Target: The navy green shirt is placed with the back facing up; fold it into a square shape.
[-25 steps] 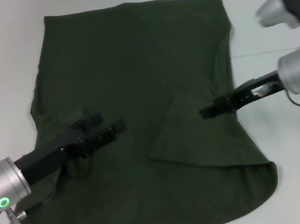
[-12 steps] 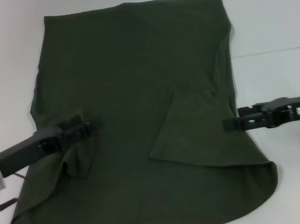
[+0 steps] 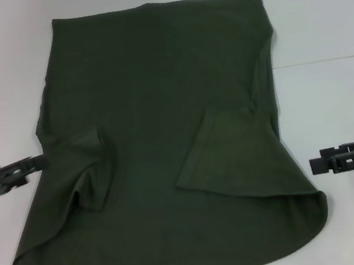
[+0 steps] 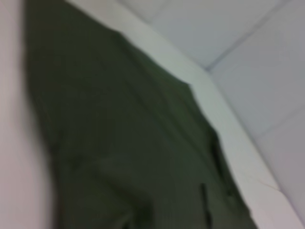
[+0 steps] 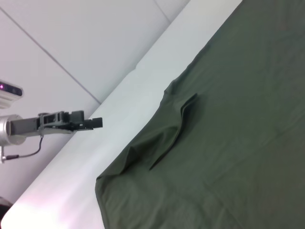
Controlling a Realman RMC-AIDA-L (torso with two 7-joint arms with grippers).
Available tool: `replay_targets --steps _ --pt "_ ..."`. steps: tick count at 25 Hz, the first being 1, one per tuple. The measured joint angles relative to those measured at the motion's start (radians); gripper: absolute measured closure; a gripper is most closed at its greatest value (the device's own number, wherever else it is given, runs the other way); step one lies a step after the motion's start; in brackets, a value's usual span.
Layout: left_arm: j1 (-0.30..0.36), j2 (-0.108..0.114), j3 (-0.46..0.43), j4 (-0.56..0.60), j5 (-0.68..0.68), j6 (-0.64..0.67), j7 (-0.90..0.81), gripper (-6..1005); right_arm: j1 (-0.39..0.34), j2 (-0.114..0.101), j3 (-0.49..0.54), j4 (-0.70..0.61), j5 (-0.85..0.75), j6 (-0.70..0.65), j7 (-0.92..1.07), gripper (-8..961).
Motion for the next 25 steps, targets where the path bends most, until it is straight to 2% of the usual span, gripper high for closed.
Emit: replay_targets --steps 3,4,5,7,13,25 --pt "0.003 0.018 -0.068 0.01 0.086 0.017 -0.06 90 0.0 -0.016 -0.007 0.001 -0.006 -0.029 -0.007 29" --pt "0.003 0.018 -0.068 0.01 0.086 0.017 -0.06 90 0.001 -0.02 -0.007 0.001 -0.013 -0.037 -0.012 29" --pt "0.004 0.027 -0.117 0.013 0.158 0.034 -0.101 90 0.003 -0.023 -0.007 0.001 -0.018 -0.043 -0.016 29" --pt "0.007 0.028 -0.134 0.014 0.191 0.043 -0.121 90 0.007 -0.028 -0.007 -0.003 -0.031 -0.052 -0.029 29" --pt "0.015 0.027 -0.144 0.007 0.26 0.054 -0.153 91 0.016 -0.046 -0.01 -0.006 -0.039 -0.059 -0.045 29" --pt "0.03 0.019 -0.138 -0.002 0.312 0.015 -0.176 91 0.023 -0.049 -0.021 0.0 -0.051 -0.076 -0.064 28"
